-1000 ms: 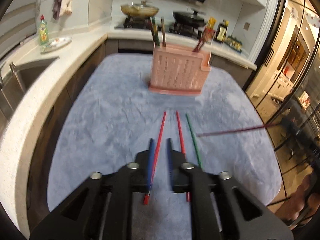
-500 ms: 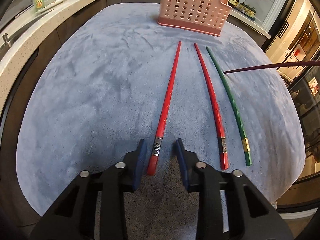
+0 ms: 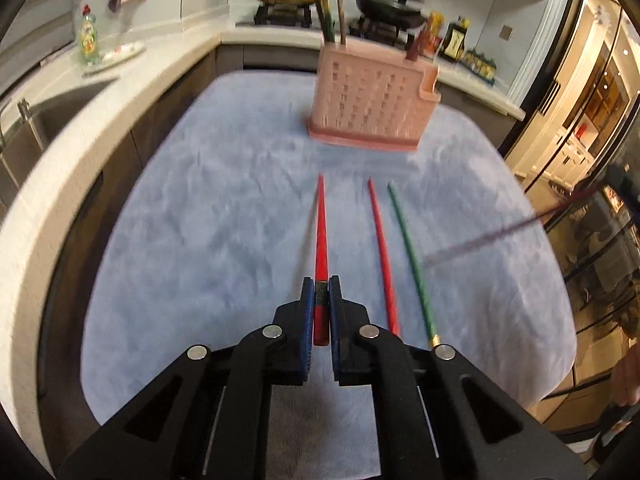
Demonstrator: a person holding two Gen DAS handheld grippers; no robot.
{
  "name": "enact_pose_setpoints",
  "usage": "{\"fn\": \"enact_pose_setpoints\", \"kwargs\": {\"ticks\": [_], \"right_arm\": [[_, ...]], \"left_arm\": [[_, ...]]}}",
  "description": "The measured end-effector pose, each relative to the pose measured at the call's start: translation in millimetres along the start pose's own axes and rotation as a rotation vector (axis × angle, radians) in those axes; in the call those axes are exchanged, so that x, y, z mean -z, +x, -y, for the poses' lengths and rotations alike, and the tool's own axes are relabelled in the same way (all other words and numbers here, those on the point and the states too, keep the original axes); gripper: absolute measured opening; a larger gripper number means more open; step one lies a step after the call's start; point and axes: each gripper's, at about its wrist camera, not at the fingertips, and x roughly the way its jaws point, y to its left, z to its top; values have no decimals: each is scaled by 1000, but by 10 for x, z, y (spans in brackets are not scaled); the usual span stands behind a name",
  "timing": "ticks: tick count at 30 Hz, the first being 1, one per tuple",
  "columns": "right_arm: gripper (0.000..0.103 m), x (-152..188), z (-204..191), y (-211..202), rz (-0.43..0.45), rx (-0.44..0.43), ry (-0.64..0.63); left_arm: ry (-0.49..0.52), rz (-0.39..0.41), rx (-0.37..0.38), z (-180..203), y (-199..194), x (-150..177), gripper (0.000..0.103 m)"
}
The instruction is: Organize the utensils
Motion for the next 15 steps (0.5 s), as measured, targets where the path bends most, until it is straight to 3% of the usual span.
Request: {"fn": "enact_pose_setpoints", "kwargs": {"ticks": [7,15], "right_arm": [[7,-314,-9,26,58,-6,3],[7,-701,-12,111,105,-50,22]], "left_arm": [[16,136,1,124,-354,-614,7],[15,224,32,287,-549,-1195,7]]}}
